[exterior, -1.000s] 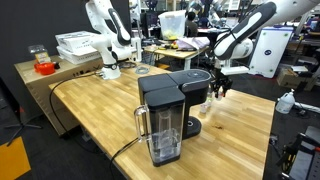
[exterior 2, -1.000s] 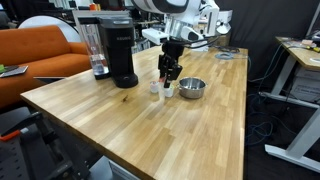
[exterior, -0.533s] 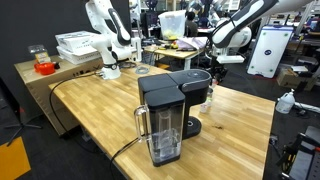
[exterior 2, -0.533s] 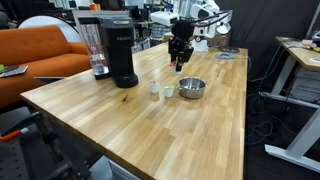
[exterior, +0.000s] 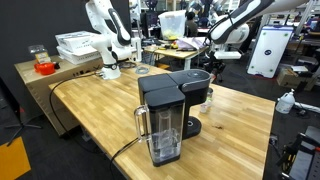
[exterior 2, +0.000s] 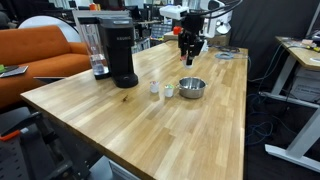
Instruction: Put the coffee pod with the red lid into the pot
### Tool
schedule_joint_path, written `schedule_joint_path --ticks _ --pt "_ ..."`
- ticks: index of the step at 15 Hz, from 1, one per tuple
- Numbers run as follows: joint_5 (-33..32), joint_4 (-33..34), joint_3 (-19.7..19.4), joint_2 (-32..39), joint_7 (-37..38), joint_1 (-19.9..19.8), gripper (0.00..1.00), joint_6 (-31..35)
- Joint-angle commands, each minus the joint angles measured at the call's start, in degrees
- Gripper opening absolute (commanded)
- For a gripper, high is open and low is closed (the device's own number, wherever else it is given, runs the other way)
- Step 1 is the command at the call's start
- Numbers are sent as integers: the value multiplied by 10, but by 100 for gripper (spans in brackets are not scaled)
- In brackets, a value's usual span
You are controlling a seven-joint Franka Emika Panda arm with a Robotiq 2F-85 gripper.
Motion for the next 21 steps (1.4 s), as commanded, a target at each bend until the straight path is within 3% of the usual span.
schedule_joint_path --ticks 1,9,21 --pt "-4 64 -4 39 16 -7 23 -51" --pt "-4 196 -3 133 30 -12 23 -128" --pt "13 292 15 242 46 -17 23 -160"
